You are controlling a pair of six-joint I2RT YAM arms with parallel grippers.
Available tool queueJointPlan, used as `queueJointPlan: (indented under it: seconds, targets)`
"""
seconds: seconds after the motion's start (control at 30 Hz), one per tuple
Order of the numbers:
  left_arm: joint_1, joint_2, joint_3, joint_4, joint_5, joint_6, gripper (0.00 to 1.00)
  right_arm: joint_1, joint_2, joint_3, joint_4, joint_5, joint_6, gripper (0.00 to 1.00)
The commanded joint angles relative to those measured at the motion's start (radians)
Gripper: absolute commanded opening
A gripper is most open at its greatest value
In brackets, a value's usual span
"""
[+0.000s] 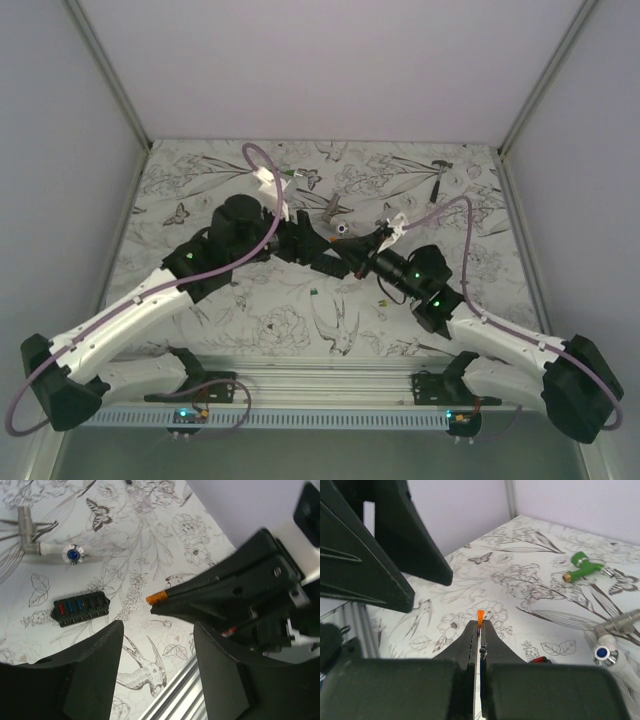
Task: Snap on the fuse box
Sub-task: Pick up the fuse from the center of the board.
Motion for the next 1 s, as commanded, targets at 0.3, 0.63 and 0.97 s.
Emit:
queueJointPlan:
  seconds: [0.3, 0.63, 0.97]
  targets:
    - [0.183, -0.065, 0.043, -0.005, 0.640, 0.344, 0.50, -0.198, 0.008, 0.235, -0.273, -0.720, -0.003, 0.00]
    - [0.183, -0.006, 0.066, -0.005, 0.716, 0.365, 0.36, -0.200, 0.044, 0.296, -0.284, -0.858, 0.019, 0.00]
    - [0.179, 0.009, 0.057, -0.005, 0.776, 0.374, 0.28, -0.200, 0.071, 0.312, -0.275, -0.881, 0.045, 0.00]
